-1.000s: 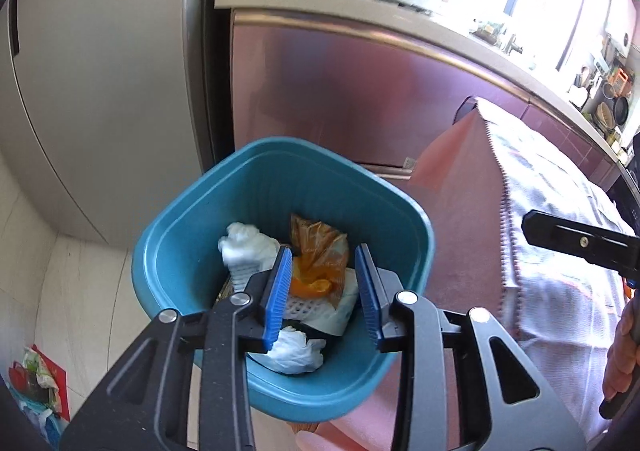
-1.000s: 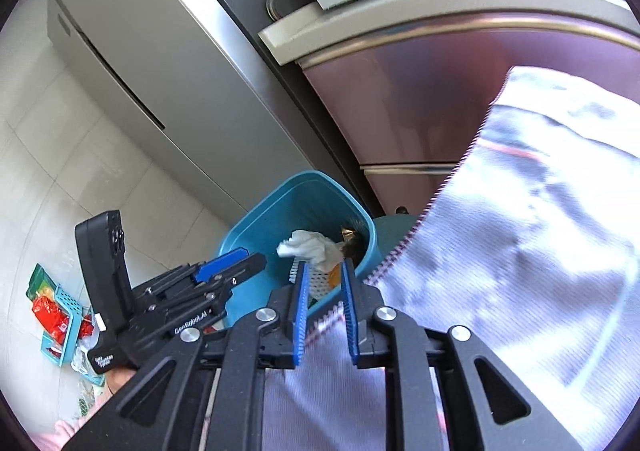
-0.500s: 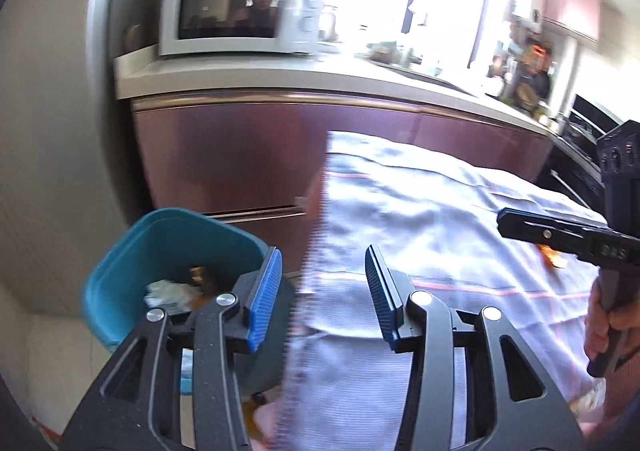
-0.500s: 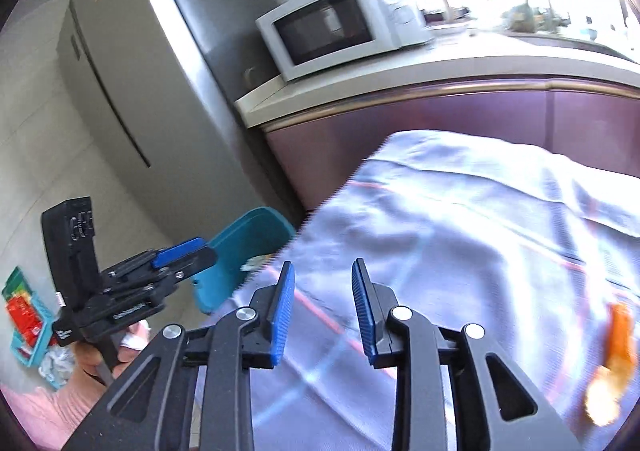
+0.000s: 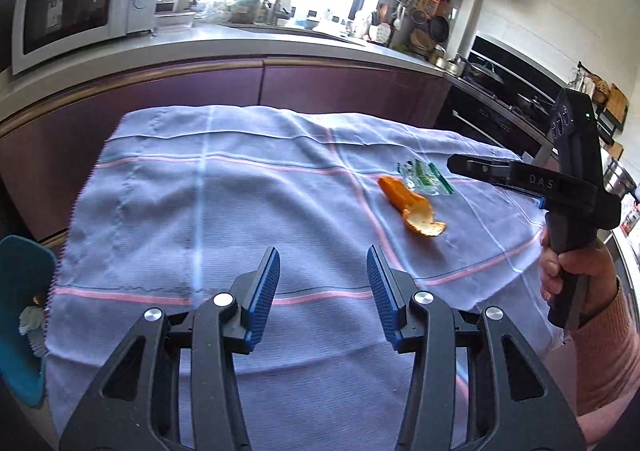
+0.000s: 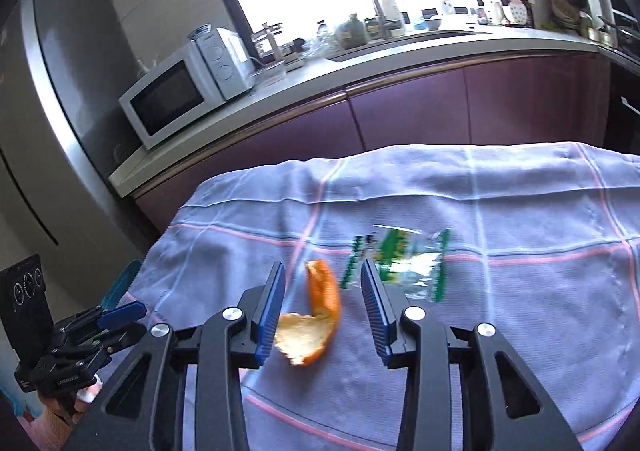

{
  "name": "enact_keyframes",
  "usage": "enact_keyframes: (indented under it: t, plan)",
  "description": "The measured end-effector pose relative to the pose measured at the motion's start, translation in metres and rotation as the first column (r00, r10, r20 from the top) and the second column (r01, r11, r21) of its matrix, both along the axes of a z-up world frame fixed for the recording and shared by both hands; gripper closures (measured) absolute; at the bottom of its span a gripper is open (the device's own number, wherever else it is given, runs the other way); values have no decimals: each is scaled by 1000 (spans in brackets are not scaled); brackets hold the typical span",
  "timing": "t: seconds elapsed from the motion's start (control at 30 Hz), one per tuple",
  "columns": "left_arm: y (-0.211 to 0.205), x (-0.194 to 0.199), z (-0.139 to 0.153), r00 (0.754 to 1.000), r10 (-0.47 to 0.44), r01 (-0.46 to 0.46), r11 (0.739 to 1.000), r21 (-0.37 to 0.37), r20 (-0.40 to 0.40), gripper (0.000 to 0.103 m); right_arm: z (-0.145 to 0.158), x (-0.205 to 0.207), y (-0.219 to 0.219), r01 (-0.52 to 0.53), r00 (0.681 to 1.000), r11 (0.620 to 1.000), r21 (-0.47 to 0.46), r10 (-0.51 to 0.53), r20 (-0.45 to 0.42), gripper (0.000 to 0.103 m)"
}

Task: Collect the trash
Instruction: 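Move both open tools back over the last peel and clear wrapper, then grasp the last orange peel with left tool while right tool grasps the clear wrapper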

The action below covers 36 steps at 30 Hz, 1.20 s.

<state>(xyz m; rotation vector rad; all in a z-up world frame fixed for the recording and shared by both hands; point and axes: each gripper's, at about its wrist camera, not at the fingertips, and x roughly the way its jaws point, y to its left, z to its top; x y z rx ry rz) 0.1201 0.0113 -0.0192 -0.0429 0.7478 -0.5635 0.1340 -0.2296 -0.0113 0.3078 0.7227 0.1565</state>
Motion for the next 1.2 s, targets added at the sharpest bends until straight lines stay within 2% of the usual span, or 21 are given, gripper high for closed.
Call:
enact_keyframes:
  t: [0.13, 0.3, 0.47, 0.6, 0.67, 0.77, 0.83, 0.93, 1.0, 1.2]
  plan:
    - [-39, 10, -9, 997, -65, 66, 998, 1, -48, 57, -17, 8, -33, 65, 997, 998, 16, -64, -41, 60]
    - [-79, 27, -19, 986, -123, 123, 992, -4, -112, 57, -37, 22, -59, 108, 990, 993, 49, -103, -93, 60]
    - [-109, 42, -28, 978, -138, 141, 990, 9, -158, 59, -47, 31, -66, 99, 989, 989, 113, -86, -116, 60]
    - [-124, 54, -37, 966, -150, 152, 988, -8, -210, 59, -50, 37, -61, 70, 991, 989, 132, -53, -125, 60]
    - [-130, 61, -43, 960, -142, 145, 989, -6, -240, 63, -51, 40, -58, 63, 991, 988, 138, -45, -129, 60]
    - [-134, 67, -44, 960, -137, 139, 990, -12, -245, 68, -51, 42, -57, 52, 991, 988, 147, -33, -130, 61]
    - [-135, 71, -45, 956, -141, 139, 990, -26, -258, 74, -53, 43, -56, 47, 990, 987, 152, -26, -136, 72]
    - [-137, 74, -48, 955, -132, 129, 991, -26, -265, 85, -55, 42, -55, 42, 990, 987, 158, -20, -138, 83]
    - [-137, 73, -48, 956, -126, 124, 992, -25, -264, 88, -55, 42, -56, 41, 991, 984, 173, -17, -134, 89]
    - [-130, 68, -43, 965, -115, 114, 993, -18, -235, 96, -50, 36, -54, 32, 994, 982, 186, -13, -104, 94]
